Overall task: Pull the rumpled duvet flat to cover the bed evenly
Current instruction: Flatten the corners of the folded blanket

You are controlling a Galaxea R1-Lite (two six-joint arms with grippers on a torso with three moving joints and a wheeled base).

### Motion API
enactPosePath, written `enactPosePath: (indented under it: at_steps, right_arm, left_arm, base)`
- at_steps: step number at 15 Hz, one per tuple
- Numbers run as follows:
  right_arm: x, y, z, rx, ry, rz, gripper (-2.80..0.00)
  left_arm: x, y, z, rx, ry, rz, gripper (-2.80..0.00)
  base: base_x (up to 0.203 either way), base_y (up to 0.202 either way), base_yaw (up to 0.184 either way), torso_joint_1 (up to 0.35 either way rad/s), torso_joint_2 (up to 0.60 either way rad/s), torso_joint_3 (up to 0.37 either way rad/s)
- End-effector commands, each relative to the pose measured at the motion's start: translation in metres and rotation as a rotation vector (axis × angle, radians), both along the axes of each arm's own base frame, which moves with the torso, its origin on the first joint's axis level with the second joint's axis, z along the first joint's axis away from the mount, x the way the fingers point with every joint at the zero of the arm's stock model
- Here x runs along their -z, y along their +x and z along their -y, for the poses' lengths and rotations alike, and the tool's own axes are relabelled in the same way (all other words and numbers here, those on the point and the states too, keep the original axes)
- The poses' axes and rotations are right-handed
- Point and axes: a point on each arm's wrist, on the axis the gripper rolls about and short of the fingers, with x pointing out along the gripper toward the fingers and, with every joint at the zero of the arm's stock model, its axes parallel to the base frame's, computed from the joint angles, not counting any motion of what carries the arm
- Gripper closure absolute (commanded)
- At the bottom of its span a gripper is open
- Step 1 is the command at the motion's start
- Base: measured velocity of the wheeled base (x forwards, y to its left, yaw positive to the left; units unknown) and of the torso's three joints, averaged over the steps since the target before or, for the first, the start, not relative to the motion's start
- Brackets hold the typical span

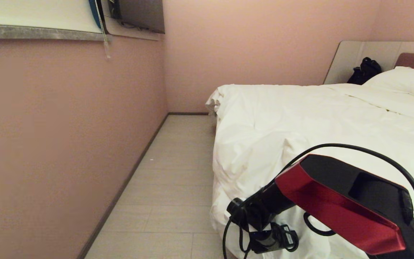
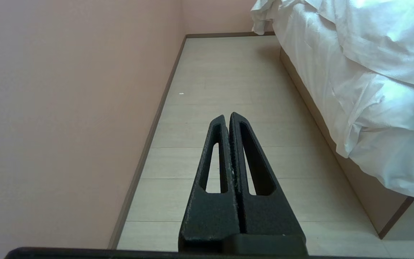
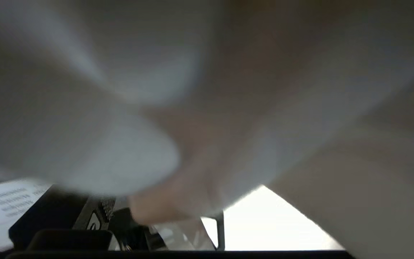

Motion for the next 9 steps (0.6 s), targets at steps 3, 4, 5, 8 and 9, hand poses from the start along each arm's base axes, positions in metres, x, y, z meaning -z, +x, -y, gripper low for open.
enactPosePath:
  at_steps: [3,4,5,8,9]
  right_arm:
    - [0.0037,0.0044,-0.0009,0.007,-0.003,0.007,-2.80]
    - [0.0040,0.0054,-0.0007,0.008,-0.003,0.006,-2.80]
    - [0.0044,0.0083,0.0014,0.017,-0.003,0.007,-2.80]
    - [0.0050,0.0104,0.0020,0.022,-0.002,0.008,0.00]
    - [0.0041,0.0116,0.0017,0.024,0.001,0.012,0.00]
  left_arm:
    - [0.0000,0.0000,0.0000,0.000,0.001,0.001,0.00]
    - [0.0000,0.0000,0.0000,0.001,0.001,0.001,0.00]
    - [0.0000,0.0000,0.0000,0.000,0.001,0.001,0.00]
    - [0.0000,0.0000,0.0000,0.000,0.002,0.001,0.00]
    - [0.0000,0.0000,0.0000,0.000,0.001,0.001,0.00]
  base:
    - [0.000,0.000,0.000,0.000,0.00,0.000]
    - [0.000,0.000,0.000,0.000,0.00,0.000]
    - [0.000,0.000,0.000,0.000,0.00,0.000]
    - [0.000,0.000,0.000,0.000,0.00,0.000]
    - [0.000,0.000,0.000,0.000,0.00,0.000]
